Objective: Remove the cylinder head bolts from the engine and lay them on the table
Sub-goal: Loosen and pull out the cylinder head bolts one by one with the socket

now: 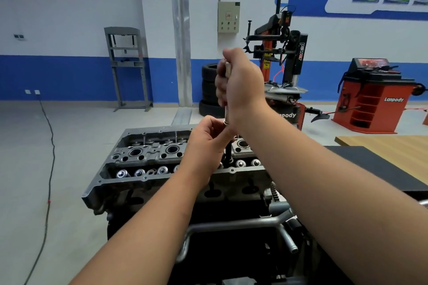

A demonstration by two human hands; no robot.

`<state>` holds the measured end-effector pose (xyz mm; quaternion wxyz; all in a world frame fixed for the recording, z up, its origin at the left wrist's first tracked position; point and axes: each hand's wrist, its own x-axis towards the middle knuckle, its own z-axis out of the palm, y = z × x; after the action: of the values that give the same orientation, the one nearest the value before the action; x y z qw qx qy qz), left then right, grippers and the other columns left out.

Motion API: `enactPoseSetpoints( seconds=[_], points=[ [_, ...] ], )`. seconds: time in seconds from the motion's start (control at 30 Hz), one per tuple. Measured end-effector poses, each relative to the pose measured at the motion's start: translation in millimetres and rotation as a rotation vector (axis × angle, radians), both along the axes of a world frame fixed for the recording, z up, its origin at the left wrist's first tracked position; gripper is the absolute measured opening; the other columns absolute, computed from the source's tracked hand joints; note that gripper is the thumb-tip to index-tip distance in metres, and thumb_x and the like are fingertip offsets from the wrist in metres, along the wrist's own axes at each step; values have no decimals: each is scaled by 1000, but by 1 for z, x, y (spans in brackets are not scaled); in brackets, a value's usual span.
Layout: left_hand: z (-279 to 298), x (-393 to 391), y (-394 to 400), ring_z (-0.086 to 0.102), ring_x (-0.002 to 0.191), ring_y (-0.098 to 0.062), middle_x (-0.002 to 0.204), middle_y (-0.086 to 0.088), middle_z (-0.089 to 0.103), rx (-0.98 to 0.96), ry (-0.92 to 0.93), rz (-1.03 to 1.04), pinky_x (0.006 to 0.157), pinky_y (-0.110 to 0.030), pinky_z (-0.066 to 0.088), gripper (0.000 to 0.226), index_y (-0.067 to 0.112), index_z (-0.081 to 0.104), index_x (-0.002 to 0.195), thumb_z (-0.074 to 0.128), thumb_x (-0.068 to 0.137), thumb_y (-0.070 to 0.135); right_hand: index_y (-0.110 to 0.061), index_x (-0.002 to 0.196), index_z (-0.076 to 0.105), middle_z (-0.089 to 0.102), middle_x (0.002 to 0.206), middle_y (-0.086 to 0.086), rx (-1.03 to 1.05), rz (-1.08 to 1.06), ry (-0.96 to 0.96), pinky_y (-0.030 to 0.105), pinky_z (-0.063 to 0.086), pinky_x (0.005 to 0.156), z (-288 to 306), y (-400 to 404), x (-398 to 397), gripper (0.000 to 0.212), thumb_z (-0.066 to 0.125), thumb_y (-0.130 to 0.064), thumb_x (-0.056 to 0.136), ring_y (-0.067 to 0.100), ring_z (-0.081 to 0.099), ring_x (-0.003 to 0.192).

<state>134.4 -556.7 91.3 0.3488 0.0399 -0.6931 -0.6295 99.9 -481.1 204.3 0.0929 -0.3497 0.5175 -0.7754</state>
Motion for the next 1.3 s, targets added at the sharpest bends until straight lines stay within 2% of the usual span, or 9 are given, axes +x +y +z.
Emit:
enactPoseSetpoints(
  seconds=[0.17, 0.4, 0.5, 0.67, 0.73, 0.9, 1.0, 1.17, 1.3],
  points=[
    [-3, 4, -4, 71, 107, -17, 107, 6, 78, -24, -70, -99, 98, -41, 49, 28, 35, 74, 110, 48, 108, 43, -22, 58, 43, 27, 47, -6, 132, 320, 7, 24, 26, 44, 8, 15, -20, 41, 51, -34, 96, 14, 21, 45],
    [-4, -2, -3, 64, 70, 4, 79, 16, 74, -55, -6, -14, 63, -14, 50, 9, 33, 71, 93, 68, 100, 29, -20, 81, 55, 50, 64, -8, -1, -276, 36, 28, 39, 57, -8, -3, 8, 26, 50, -36, 101, 9, 45, 57],
    [-3, -1, -1, 63, 69, 0, 80, 15, 74, -54, 11, -9, 63, -17, 51, 16, 45, 73, 87, 68, 99, 36, -18, 71, 52, 43, 56, -8, -30, -186, 21, 26, 33, 51, -8, -4, 5, 30, 49, -34, 97, 8, 37, 47],
    [-3, 4, -2, 69, 110, -18, 106, 5, 77, -53, -58, -111, 99, -40, 49, 30, 44, 74, 101, 46, 98, 54, -21, 58, 43, 28, 45, -7, 107, 259, -23, 26, 21, 48, 6, 6, -18, 41, 47, -36, 96, 14, 20, 43],
    [-2, 4, -2, 70, 104, -13, 101, 7, 77, -65, -50, -95, 96, -39, 50, 30, 38, 74, 99, 48, 98, 52, -21, 59, 43, 28, 46, -6, 146, 255, -14, 27, 22, 48, 6, 7, -18, 41, 50, -37, 96, 14, 21, 44],
    [-2, -5, -2, 59, 64, 0, 73, 17, 70, -29, -5, 3, 59, -19, 48, 7, 26, 66, 94, 70, 99, 29, -17, 76, 51, 47, 60, -5, 14, -217, 68, 26, 39, 50, -5, -6, 3, 26, 50, -31, 98, 9, 42, 50],
    [-3, -7, -3, 58, 69, -8, 74, 14, 69, -43, -2, 5, 61, -28, 50, 8, 26, 65, 97, 72, 97, 23, -17, 75, 54, 45, 55, -6, -36, -159, 56, 20, 36, 43, -5, -9, 7, 24, 47, -25, 97, 5, 40, 45],
    [-5, 0, -3, 71, 102, -13, 106, 13, 76, -97, -33, -83, 88, -37, 53, 33, 44, 71, 105, 49, 92, 65, -20, 60, 44, 31, 46, -7, 124, 239, 4, 25, 22, 45, 9, 2, -11, 39, 48, -33, 97, 12, 23, 42],
    [-4, -1, -1, 70, 85, -13, 90, 12, 75, -97, -15, -30, 78, -33, 48, 29, 38, 72, 94, 51, 98, 57, -18, 68, 45, 34, 51, -4, 140, 108, 16, 27, 27, 48, 5, 0, -9, 32, 52, -31, 96, 13, 27, 45]
  ],
)
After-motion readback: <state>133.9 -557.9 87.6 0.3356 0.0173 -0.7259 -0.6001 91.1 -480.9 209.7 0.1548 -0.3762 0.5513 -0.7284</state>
